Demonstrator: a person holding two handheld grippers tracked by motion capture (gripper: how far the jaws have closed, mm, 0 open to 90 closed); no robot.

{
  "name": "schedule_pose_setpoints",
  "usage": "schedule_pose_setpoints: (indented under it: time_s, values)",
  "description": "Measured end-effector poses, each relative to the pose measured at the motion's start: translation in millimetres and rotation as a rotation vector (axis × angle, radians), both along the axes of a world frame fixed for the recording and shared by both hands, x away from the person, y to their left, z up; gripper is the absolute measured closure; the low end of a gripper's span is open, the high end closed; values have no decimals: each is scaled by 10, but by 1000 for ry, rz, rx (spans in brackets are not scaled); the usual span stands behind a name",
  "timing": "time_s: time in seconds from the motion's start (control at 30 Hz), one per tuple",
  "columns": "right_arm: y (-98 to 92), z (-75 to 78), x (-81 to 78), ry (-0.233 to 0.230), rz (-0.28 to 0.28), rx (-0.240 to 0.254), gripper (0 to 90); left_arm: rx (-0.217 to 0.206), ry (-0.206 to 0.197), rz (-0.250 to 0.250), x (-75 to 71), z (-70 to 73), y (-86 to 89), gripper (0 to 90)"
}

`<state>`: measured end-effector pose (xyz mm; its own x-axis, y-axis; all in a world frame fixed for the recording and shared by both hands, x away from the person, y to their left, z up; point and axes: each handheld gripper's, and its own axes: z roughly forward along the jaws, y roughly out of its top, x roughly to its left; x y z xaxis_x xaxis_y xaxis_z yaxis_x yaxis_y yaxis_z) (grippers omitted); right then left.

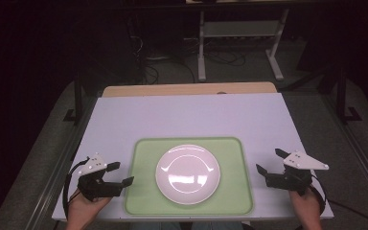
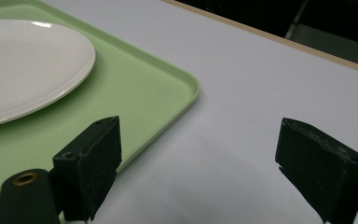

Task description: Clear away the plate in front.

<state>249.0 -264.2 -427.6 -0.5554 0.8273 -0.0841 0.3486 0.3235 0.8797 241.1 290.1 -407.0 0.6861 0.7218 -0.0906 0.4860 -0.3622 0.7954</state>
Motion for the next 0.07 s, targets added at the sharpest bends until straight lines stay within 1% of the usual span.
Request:
schedule_pose_setpoints:
  time_s: [0.07]
  values:
    - [8,0,-2,2,2,-1,134,-7,2,-5,-7,-3,-10,226]
